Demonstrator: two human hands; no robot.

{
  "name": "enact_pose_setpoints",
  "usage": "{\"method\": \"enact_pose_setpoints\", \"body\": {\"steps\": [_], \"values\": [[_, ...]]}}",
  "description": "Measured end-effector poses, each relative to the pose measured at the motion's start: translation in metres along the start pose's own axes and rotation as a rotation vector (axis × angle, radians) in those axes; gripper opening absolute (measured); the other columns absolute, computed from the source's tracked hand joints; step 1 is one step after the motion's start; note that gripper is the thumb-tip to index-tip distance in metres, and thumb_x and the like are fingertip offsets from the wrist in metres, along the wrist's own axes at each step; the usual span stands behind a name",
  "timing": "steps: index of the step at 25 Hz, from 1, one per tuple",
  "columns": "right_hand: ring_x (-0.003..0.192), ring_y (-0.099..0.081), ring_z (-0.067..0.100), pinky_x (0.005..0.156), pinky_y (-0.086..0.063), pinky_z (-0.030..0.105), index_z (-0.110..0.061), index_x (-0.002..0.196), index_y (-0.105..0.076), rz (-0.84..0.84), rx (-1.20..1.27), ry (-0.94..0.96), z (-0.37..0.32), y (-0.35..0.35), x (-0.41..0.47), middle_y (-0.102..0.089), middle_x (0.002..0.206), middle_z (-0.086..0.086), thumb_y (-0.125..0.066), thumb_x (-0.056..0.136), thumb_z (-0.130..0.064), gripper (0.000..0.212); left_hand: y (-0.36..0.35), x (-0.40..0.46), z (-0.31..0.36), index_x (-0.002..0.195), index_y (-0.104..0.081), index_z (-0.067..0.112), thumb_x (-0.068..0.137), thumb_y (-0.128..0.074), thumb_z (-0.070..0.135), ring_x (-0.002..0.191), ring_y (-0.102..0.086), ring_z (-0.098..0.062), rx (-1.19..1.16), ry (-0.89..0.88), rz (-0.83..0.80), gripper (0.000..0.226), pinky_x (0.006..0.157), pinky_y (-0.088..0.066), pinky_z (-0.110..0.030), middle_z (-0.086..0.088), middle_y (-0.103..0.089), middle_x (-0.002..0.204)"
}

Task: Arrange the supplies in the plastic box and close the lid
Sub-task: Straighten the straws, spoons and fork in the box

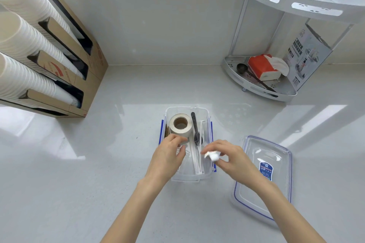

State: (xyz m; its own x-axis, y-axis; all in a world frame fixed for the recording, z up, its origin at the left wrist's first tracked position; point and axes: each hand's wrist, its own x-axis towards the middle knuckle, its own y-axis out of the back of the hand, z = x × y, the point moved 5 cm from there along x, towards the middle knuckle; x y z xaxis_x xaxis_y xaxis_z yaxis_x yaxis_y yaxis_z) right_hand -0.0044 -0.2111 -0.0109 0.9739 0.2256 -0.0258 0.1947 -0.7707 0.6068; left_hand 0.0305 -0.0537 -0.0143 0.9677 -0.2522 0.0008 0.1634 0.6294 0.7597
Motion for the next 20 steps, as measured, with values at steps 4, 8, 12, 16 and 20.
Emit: {"method": "enact_pose_setpoints", "body": {"steps": [4, 8, 12, 16, 20], "values": [[0.085, -0.058, 0.012, 0.065, -0.041, 0.004, -0.044, 0.08, -0.058, 0.274, 0.156, -0.072, -0.005, 0.022, 0.008, -0.069, 0.092, -0.003, -0.056, 0.089, -0.012, 0.033, -0.012, 0.015, 0.017, 0.113, -0.06, 0.007, 0.09, -0.042, 0.012, 0.098, -0.059, -0.015, -0.186, 0.139, -0.102, 0.03, 0.075, -0.036, -0.009, -0.008, -0.066, 0.113], [0.075, -0.058, 0.01, 0.064, -0.04, 0.001, -0.018, 0.097, -0.065, 0.319, 0.164, -0.143, -0.008, 0.029, 0.017, -0.066, 0.09, -0.001, -0.053, 0.091, -0.016, 0.014, -0.036, 0.028, 0.025, 0.081, -0.054, 0.016, 0.089, -0.036, 0.011, 0.092, -0.048, -0.023, -0.314, 0.39, -0.298, 0.02, 0.077, -0.033, -0.025, -0.002, -0.056, 0.085], [0.07, -0.056, 0.001, 0.058, -0.04, 0.0, -0.006, 0.098, -0.064, 0.356, 0.141, -0.175, -0.005, 0.033, 0.026, -0.062, 0.079, -0.003, -0.051, 0.092, -0.019, 0.019, -0.051, 0.037, 0.021, 0.117, -0.048, -0.001, 0.084, -0.041, 0.021, 0.111, -0.05, -0.03, -0.442, 0.6, -0.367, 0.04, 0.093, -0.041, -0.037, -0.018, -0.054, 0.118], [0.071, -0.058, 0.015, 0.058, -0.04, 0.0, -0.003, 0.095, -0.063, 0.345, 0.155, -0.223, 0.0, 0.031, 0.032, -0.06, 0.073, -0.002, -0.049, 0.092, -0.021, 0.023, -0.07, 0.045, 0.011, 0.131, -0.037, 0.003, 0.064, -0.043, 0.039, 0.118, -0.051, -0.029, -0.459, 0.619, -0.416, 0.076, 0.102, -0.043, -0.043, -0.016, -0.052, 0.129], [0.085, -0.064, 0.028, 0.058, -0.039, 0.002, -0.005, 0.091, -0.061, 0.305, 0.154, -0.271, 0.007, 0.025, 0.032, -0.063, 0.081, 0.005, -0.048, 0.093, -0.025, 0.024, -0.063, 0.047, 0.014, 0.093, -0.05, 0.008, 0.087, -0.041, 0.016, 0.087, -0.051, -0.019, -0.489, 0.57, -0.361, 0.014, 0.073, -0.042, -0.026, -0.006, -0.055, 0.088]]}}
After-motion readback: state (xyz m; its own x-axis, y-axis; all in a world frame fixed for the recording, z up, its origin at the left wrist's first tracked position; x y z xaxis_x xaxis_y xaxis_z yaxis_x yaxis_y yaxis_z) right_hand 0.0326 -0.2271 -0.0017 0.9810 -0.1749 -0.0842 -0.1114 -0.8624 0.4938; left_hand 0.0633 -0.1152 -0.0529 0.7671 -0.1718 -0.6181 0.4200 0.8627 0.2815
